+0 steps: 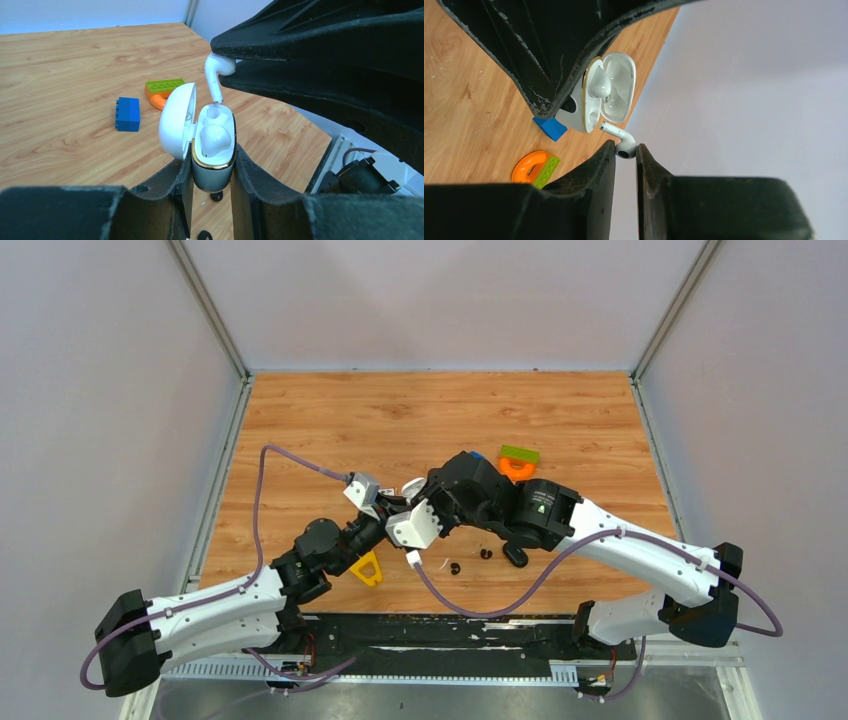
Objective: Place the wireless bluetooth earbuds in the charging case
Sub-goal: Place the earbud in the charging case.
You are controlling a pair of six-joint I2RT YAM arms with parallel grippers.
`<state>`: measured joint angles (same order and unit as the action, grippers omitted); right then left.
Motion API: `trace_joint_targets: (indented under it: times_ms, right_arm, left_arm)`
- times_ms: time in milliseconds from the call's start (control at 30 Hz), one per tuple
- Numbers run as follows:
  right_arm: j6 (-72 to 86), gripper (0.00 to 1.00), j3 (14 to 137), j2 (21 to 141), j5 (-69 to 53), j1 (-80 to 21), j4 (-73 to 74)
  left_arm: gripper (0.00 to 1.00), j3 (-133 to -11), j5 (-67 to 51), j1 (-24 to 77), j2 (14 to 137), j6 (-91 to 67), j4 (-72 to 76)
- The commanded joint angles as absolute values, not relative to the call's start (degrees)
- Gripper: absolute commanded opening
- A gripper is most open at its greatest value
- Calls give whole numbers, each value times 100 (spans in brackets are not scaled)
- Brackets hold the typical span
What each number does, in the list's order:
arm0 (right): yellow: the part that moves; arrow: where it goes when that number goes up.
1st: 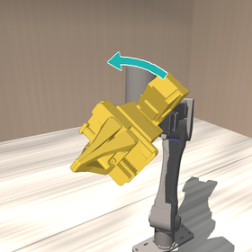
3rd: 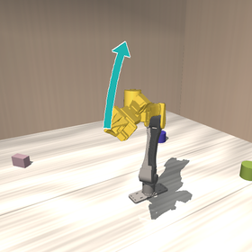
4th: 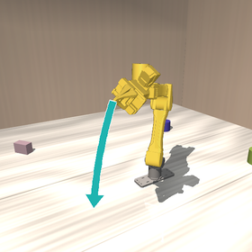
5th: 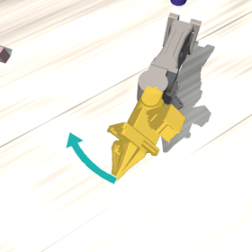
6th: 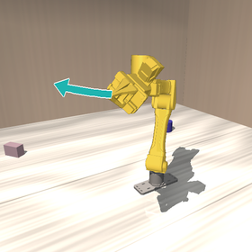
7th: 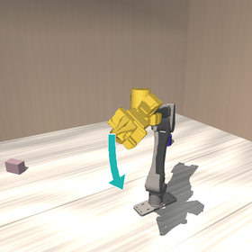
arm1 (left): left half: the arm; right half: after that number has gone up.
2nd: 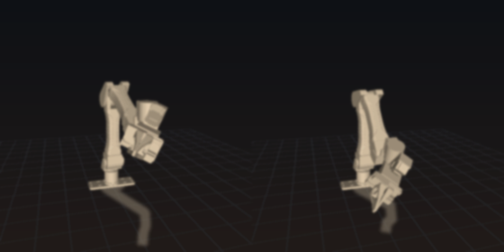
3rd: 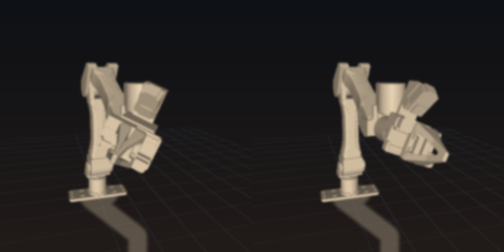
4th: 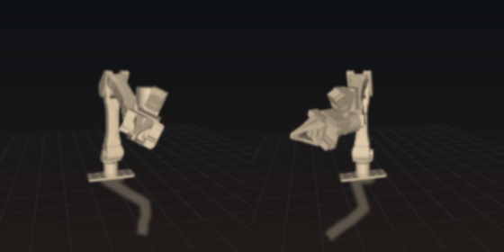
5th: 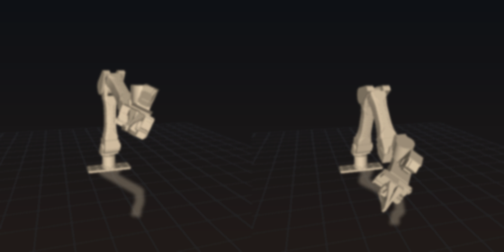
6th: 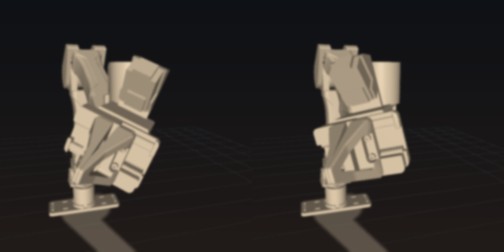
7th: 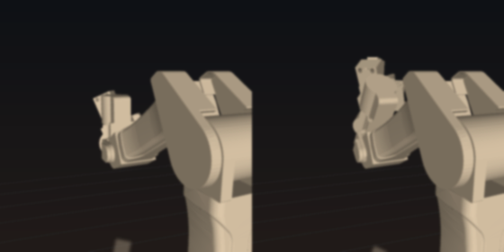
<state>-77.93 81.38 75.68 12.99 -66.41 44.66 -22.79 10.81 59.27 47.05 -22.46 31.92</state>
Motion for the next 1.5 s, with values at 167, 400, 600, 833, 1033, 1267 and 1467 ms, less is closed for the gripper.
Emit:
trace_joint_targets:
  times_ms: [167,400,600,833,1033,1267,1467]
  right_arm:
    - [-7898,13,8143,7506,1414,-6774,4347]
    - [-8052,13,7942,7497,1646,-6805,4140]
    - [-8107,13,7927,7506,1773,-6809,4018]
    - [-8432,14,7766,7214,1716,-6805,3477]
    - [-9968,14,6334,6310,1479,-6905,1823]
    - [-10855,13,5948,6222,1523,-6973,1245]
    - [-11231,14,5873,6235,1518,-7021,1006]
  left_arm:
    - [0,-2679,1141,5936,4601,-2152,3231]
    - [0,-2663,1140,5933,4564,-2162,3200]
    - [0,-2672,1165,5939,4552,-2173,3130]
    - [0,-2694,1225,5939,4506,-2119,3025]
    - [0,-2717,1247,5939,4388,-1755,2965]
    - [0,-2889,1118,5940,4366,-1228,2764]
    - [0,-3060,1038,5935,4459,-1143,2643]
